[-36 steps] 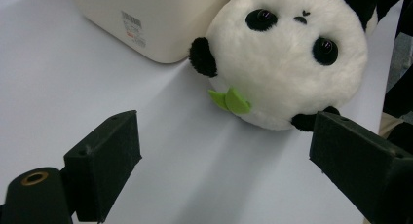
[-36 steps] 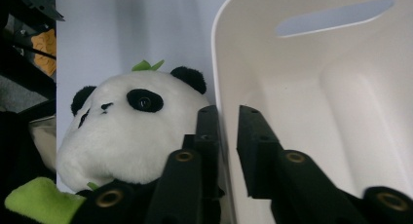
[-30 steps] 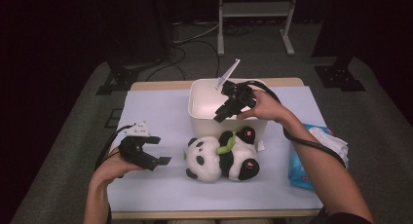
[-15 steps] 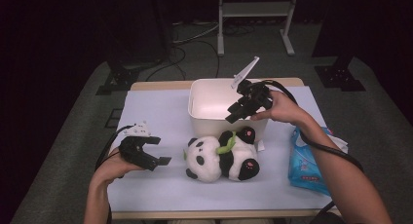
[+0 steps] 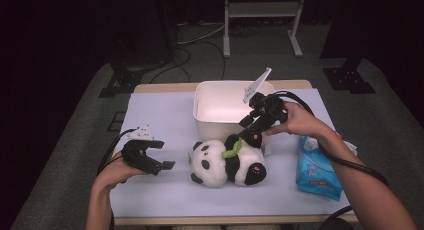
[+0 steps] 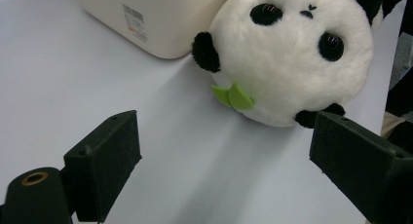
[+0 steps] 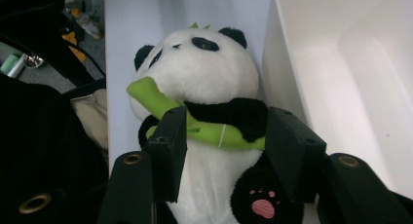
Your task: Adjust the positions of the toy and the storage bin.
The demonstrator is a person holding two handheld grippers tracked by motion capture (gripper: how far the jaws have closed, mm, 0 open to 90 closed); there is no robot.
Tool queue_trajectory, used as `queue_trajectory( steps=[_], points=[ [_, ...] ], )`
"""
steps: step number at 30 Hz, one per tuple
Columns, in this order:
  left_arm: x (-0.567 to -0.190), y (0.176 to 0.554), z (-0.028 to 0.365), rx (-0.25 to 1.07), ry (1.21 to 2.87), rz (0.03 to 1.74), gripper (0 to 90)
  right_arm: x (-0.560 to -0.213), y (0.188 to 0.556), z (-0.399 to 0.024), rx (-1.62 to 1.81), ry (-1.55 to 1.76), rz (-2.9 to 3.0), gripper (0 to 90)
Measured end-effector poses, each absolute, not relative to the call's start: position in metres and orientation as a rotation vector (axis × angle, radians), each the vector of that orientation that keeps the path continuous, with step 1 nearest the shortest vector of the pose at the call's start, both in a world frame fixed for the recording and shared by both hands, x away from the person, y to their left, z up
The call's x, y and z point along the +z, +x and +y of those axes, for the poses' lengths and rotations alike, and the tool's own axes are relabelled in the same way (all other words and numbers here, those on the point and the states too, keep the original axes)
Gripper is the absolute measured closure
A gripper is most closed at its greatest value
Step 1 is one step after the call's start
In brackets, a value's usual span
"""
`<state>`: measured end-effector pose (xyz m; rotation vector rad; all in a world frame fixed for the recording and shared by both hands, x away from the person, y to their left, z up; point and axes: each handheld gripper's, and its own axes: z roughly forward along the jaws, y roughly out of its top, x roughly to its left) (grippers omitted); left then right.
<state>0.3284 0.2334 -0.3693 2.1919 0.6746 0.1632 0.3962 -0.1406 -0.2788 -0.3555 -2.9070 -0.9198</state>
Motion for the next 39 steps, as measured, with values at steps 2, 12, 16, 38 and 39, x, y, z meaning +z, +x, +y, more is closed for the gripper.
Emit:
queue_trajectory(
  steps=[2, 12, 16, 38, 39],
  points=[
    [-0.369, 0.328, 0.234, 0.166, 2.192, 0.672, 10.3, -0.280, 0.392, -0.139, -0.904, -0.340, -2.908, 48.8],
    [-0.369, 0.328, 0.232, 0.162, 2.191, 0.671, 10.3, -0.287, 0.377, -0.127, -0.852, -0.270, -2.916, 47.7],
    [-0.368, 0.327, 0.233, 0.164, 2.190, 0.669, 10.3, -0.289, 0.375, -0.123, -0.837, -0.262, -2.917, 47.7],
    [-0.369, 0.328, 0.234, 0.163, 2.190, 0.673, 10.3, -0.298, 0.387, -0.139, -0.839, -0.311, -2.919, 47.2],
    [-0.369, 0.328, 0.234, 0.163, 2.191, 0.673, 10.3, -0.297, 0.387, -0.141, -0.839, -0.316, -2.917, 47.2]
  ],
)
